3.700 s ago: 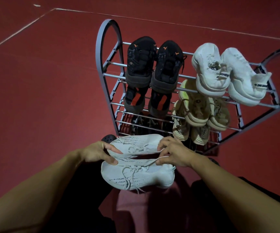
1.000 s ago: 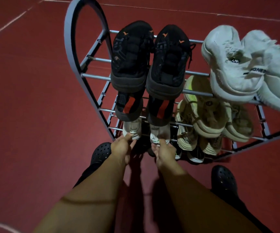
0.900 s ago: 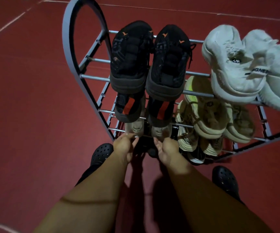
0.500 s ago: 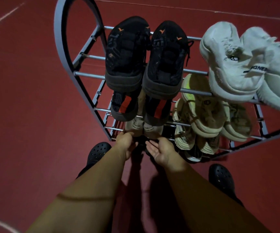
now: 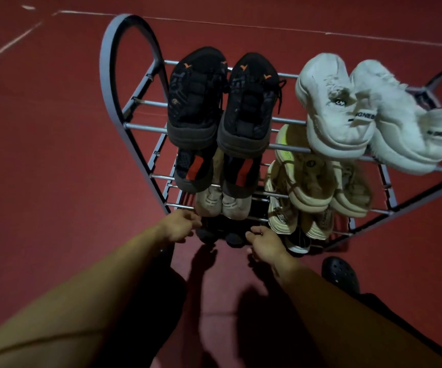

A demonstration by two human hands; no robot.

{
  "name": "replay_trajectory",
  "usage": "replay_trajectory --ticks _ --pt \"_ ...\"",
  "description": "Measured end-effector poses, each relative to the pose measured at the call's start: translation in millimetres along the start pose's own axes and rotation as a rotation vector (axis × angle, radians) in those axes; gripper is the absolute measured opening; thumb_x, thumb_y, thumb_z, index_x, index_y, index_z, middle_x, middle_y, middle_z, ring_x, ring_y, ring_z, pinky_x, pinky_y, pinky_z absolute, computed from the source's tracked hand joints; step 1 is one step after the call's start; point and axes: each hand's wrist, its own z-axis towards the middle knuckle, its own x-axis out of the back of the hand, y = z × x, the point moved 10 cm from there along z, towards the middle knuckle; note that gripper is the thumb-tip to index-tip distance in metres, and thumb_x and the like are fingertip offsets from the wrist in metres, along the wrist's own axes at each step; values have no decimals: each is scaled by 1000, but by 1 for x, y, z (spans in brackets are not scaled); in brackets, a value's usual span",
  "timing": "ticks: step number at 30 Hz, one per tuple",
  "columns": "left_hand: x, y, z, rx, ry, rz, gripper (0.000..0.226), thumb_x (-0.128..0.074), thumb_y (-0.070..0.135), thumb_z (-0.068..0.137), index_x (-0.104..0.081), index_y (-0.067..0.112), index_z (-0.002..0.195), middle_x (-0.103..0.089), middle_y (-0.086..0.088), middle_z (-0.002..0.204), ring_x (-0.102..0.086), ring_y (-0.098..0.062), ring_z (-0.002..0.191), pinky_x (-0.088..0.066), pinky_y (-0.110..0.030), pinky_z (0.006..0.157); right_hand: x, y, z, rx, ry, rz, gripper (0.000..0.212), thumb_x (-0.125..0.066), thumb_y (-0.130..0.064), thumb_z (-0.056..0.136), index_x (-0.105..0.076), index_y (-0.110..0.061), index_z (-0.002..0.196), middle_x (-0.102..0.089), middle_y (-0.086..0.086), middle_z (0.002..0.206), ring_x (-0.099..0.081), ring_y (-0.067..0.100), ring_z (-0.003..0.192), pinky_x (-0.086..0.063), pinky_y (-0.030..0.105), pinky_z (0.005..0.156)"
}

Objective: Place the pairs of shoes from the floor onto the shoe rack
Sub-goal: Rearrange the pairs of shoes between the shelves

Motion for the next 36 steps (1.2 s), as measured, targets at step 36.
replay_trajectory --ticks 36 --pt "-76 -48 117 -278 -13 950 71 -51 46 95 -26 17 154 -17 -22 157 -14 -40 144 -22 -48 120 67 71 107 188 187 -960 68 -42 -65 90 -50 -21 141 -48 8 148 -46 32 136 -40 42 109"
